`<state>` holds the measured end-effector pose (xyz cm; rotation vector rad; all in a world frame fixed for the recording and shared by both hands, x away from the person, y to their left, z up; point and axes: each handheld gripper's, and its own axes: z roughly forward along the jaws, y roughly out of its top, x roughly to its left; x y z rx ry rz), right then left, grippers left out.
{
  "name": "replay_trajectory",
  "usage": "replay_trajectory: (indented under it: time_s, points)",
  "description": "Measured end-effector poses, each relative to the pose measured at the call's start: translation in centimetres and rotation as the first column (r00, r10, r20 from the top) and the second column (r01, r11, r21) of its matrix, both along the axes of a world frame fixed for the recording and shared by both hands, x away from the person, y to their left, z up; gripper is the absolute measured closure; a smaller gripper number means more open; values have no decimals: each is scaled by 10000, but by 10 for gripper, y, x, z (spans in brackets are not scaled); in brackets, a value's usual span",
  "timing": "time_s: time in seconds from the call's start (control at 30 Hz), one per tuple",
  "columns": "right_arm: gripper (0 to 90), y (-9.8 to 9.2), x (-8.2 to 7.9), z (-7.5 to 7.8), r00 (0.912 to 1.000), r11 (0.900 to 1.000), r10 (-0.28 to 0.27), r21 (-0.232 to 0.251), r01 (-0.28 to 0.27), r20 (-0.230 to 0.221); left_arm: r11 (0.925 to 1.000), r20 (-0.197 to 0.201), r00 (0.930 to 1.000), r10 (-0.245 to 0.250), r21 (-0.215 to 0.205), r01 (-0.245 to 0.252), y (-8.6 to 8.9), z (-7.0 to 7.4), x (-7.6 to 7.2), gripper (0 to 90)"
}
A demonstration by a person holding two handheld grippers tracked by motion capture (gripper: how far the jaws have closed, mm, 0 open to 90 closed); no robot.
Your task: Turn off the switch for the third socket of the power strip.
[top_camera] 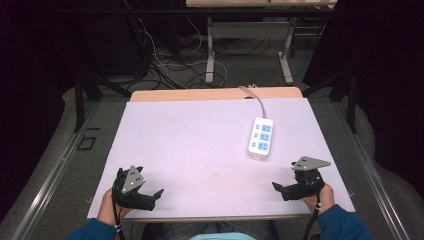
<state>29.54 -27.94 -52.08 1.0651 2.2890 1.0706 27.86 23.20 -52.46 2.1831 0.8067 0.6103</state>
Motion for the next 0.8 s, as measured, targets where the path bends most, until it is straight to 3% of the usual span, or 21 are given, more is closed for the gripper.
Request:
replay_trajectory:
  time_s: [0.8]
  points:
    - [0, -5, -9, -2, 9999, 10000, -42, -58, 42, 106, 9998, 20, 10000, -24, 173, 24, 0, 0, 0, 1]
